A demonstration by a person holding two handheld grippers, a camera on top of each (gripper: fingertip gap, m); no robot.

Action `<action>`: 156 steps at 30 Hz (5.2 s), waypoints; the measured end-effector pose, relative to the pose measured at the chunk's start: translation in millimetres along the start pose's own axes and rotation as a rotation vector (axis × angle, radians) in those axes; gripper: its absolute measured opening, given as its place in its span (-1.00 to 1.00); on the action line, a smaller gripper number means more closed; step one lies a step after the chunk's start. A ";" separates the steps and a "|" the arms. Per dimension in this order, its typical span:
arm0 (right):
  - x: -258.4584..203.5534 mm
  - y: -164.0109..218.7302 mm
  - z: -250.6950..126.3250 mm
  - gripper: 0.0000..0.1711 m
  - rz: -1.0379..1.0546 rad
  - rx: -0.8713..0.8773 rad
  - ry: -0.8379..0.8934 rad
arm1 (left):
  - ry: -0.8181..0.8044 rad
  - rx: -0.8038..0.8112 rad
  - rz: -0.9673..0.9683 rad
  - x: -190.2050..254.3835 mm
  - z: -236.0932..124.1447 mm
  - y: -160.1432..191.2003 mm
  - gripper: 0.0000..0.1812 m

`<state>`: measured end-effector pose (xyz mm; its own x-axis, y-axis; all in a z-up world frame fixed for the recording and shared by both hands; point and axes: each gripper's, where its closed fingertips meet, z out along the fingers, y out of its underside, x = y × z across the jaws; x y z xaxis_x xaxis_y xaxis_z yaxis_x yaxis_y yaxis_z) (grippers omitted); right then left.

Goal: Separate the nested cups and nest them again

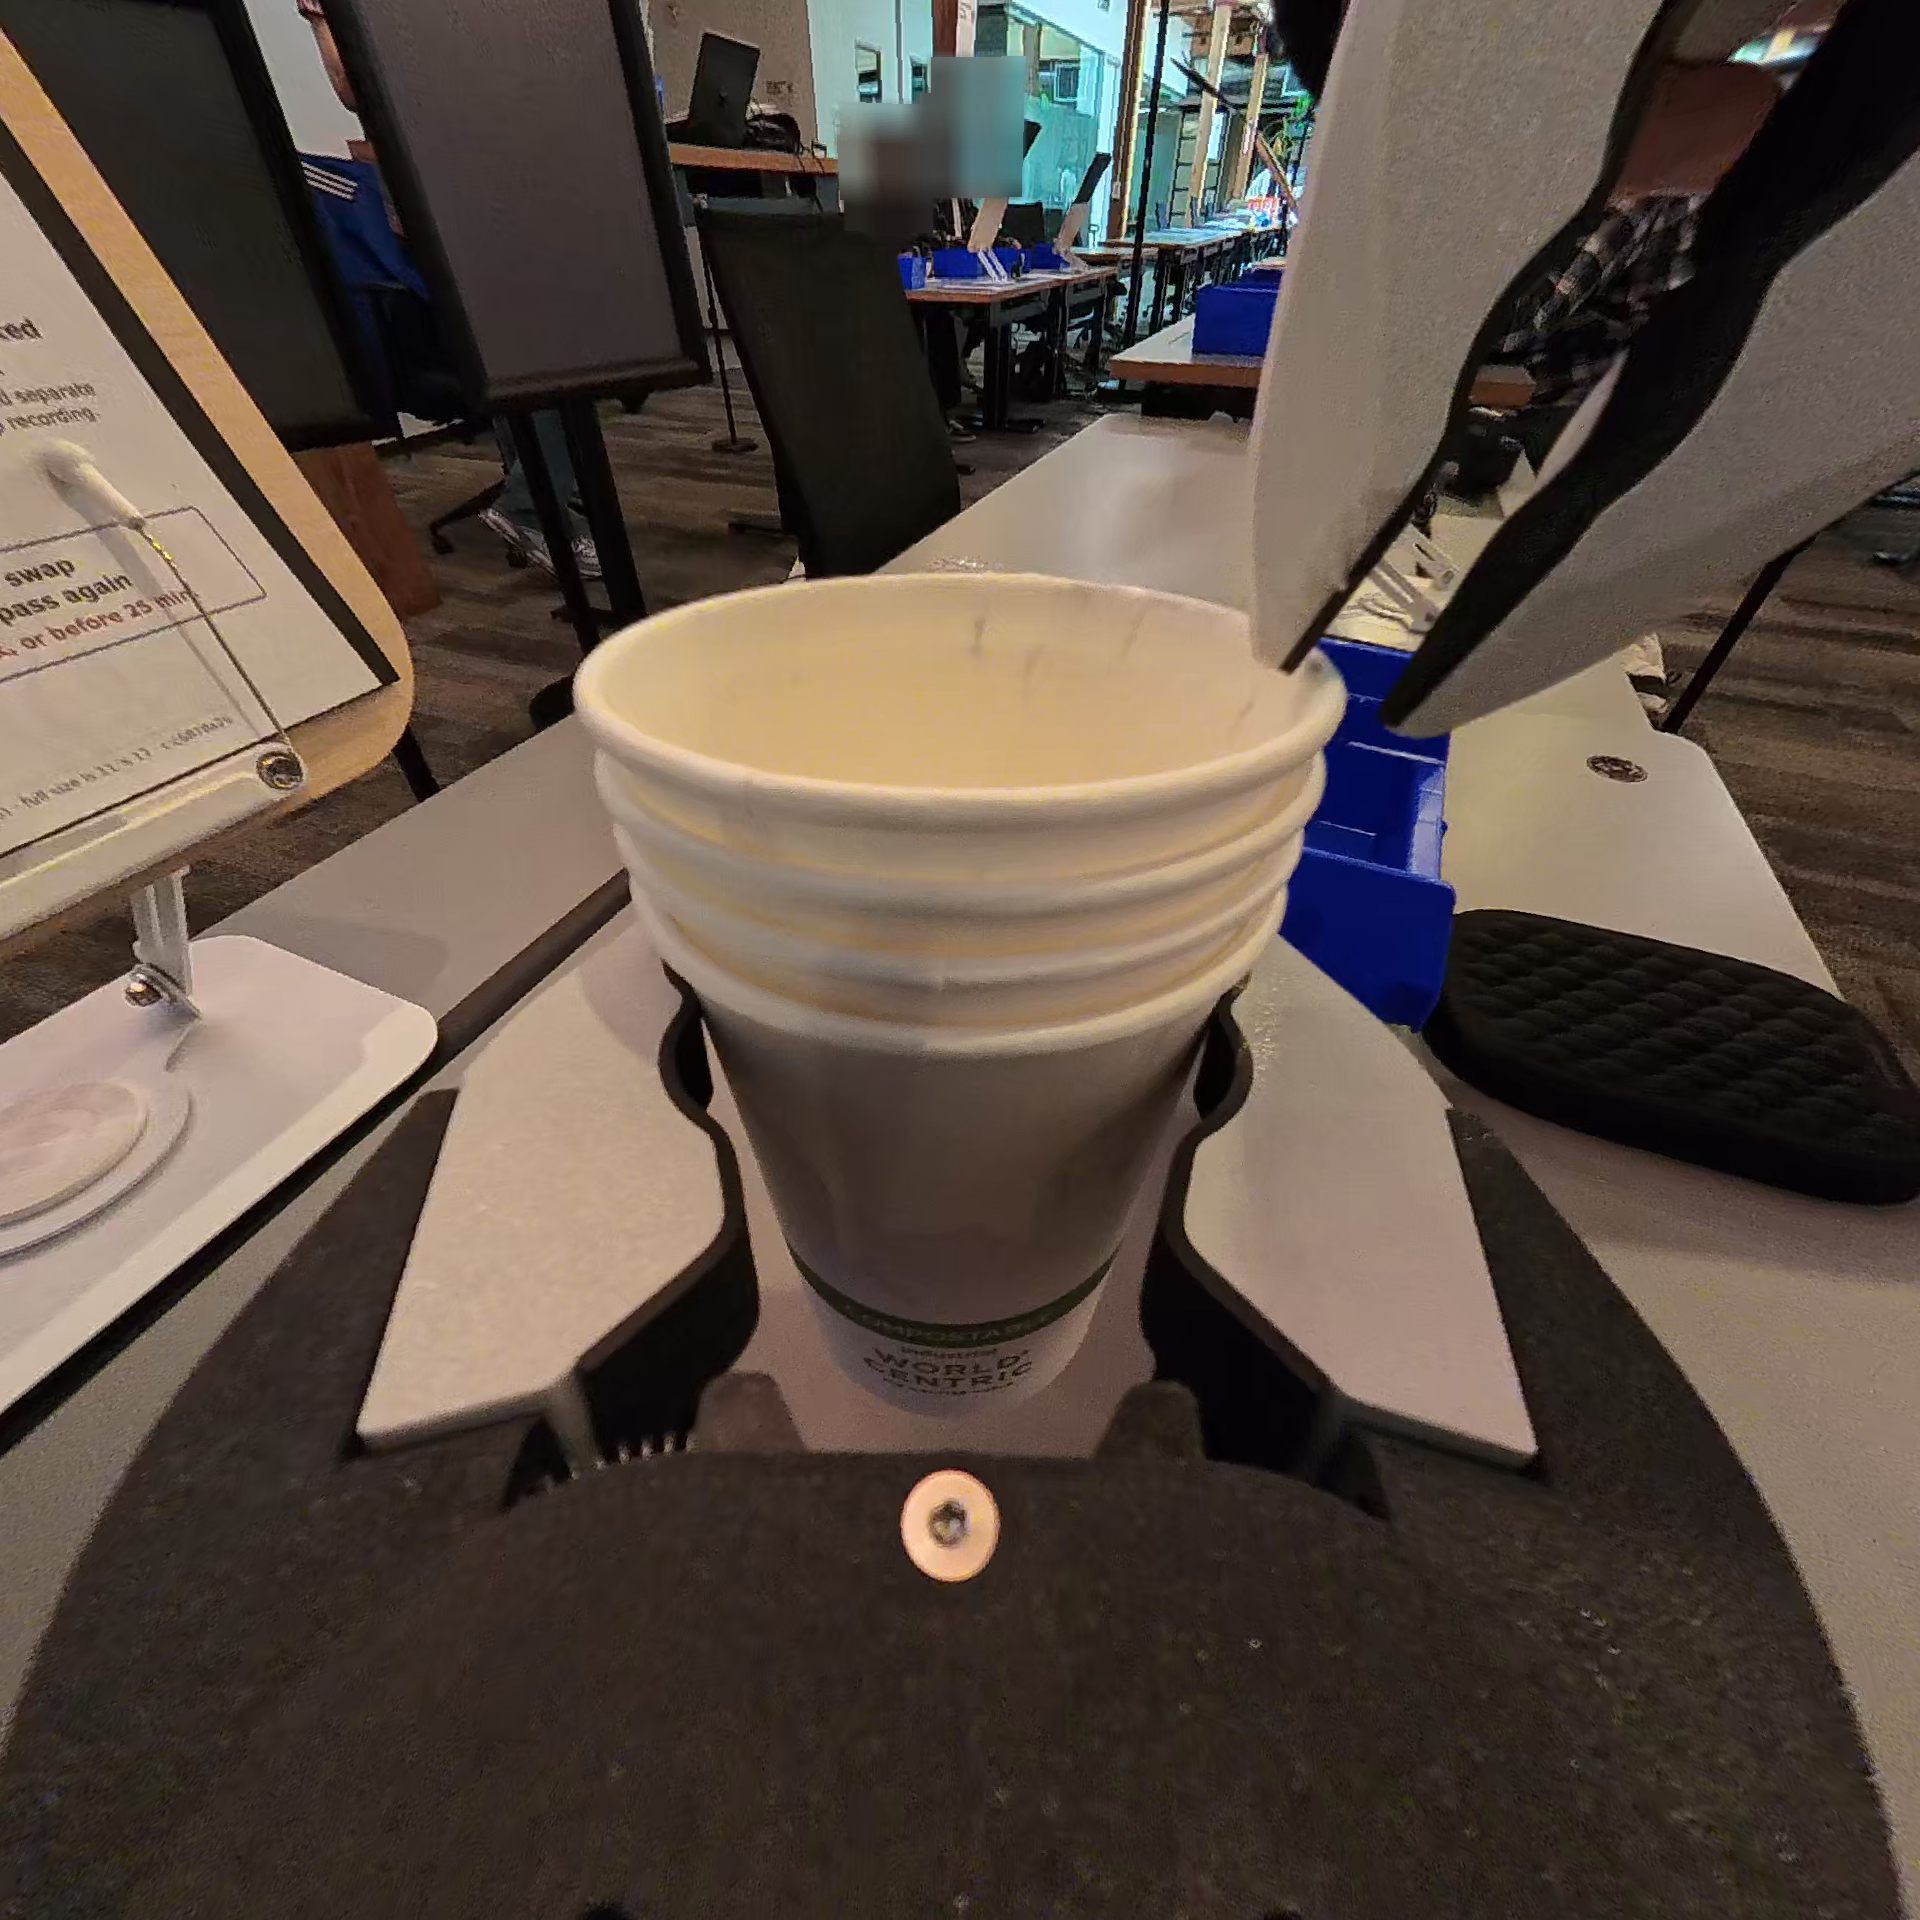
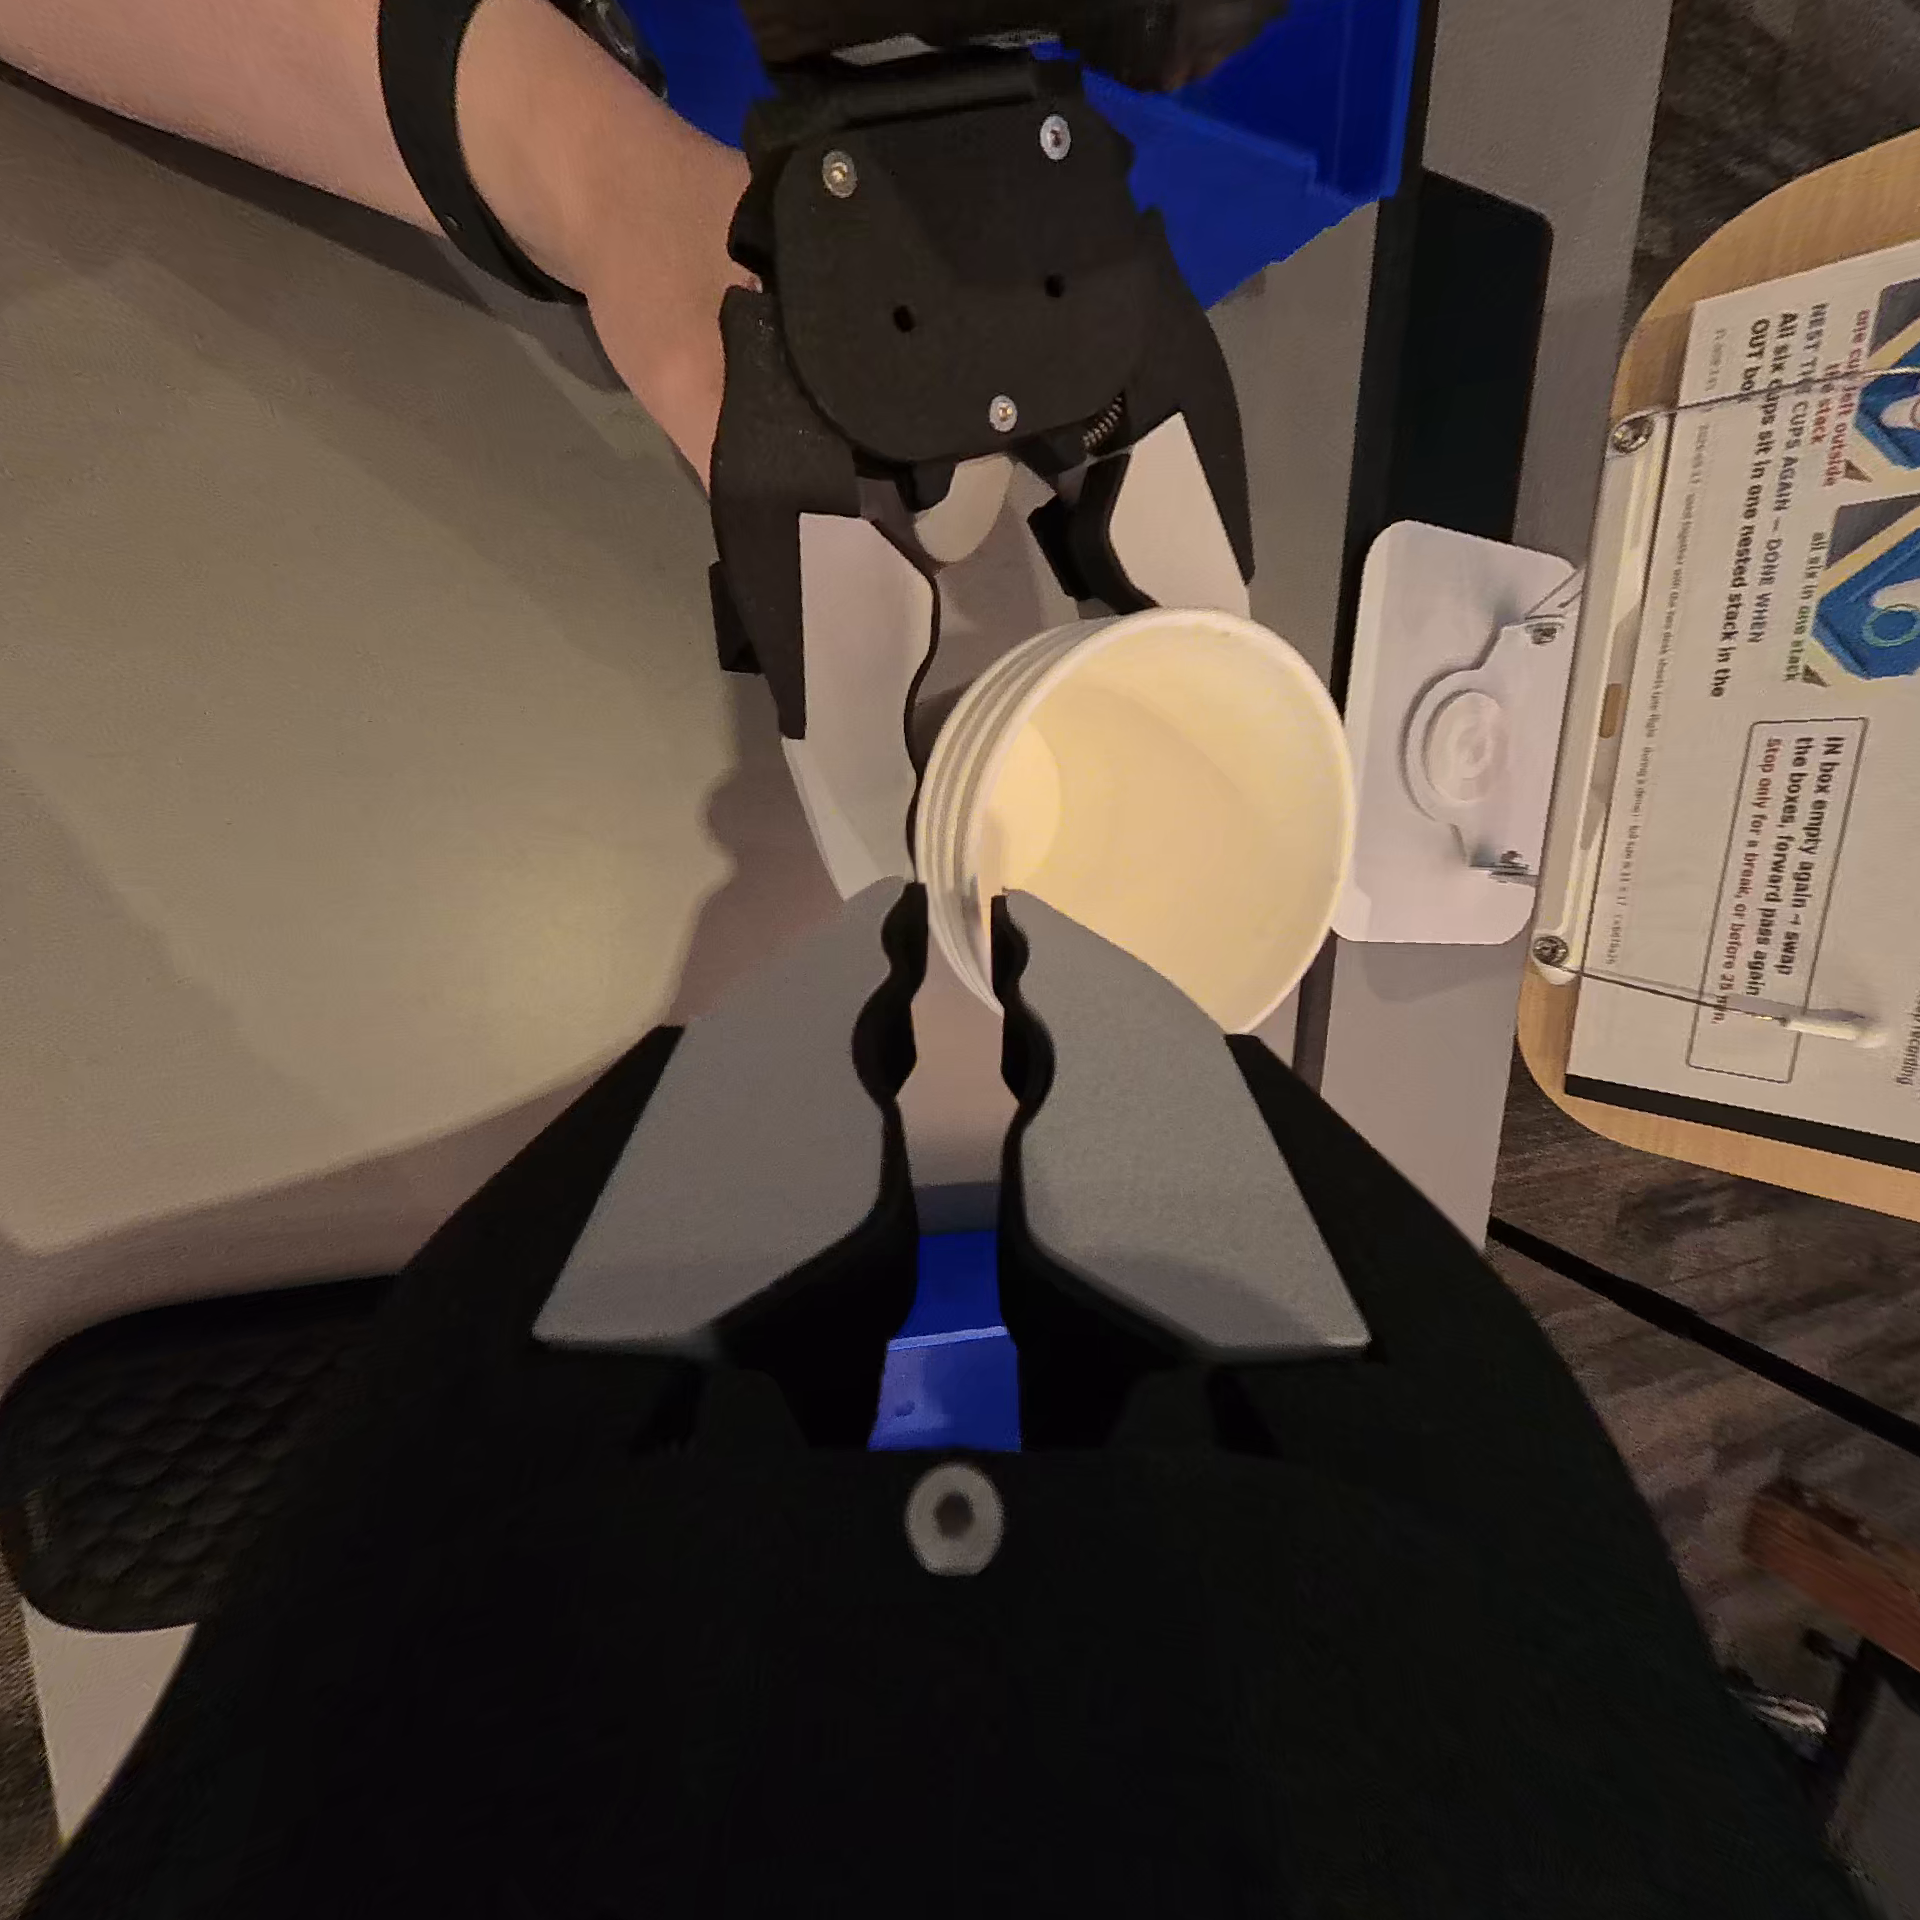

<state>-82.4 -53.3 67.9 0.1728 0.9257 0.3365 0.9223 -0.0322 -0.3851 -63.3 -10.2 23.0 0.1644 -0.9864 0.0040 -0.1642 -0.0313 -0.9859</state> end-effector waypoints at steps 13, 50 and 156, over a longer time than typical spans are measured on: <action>5.9 -13.0 -13.3 -0.96 -0.041 0.008 0.035 | 0.007 -0.007 0.014 4.0 2.3 1.3 0.03; -31.6 308.6 -26.2 -0.97 0.570 -0.414 0.288 | 0.000 -0.027 0.004 -1.7 2.2 7.1 0.03; -26.9 233.7 -19.9 -0.96 0.294 -0.397 0.278 | 0.038 -0.091 0.079 16.2 15.6 20.9 0.03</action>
<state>135.3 -93.2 -14.0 0.4768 0.7244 0.4979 0.8717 -0.4624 -0.1620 -48.9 -24.3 -0.2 0.1108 -0.9917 -0.0652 -0.2630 0.0340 -0.9642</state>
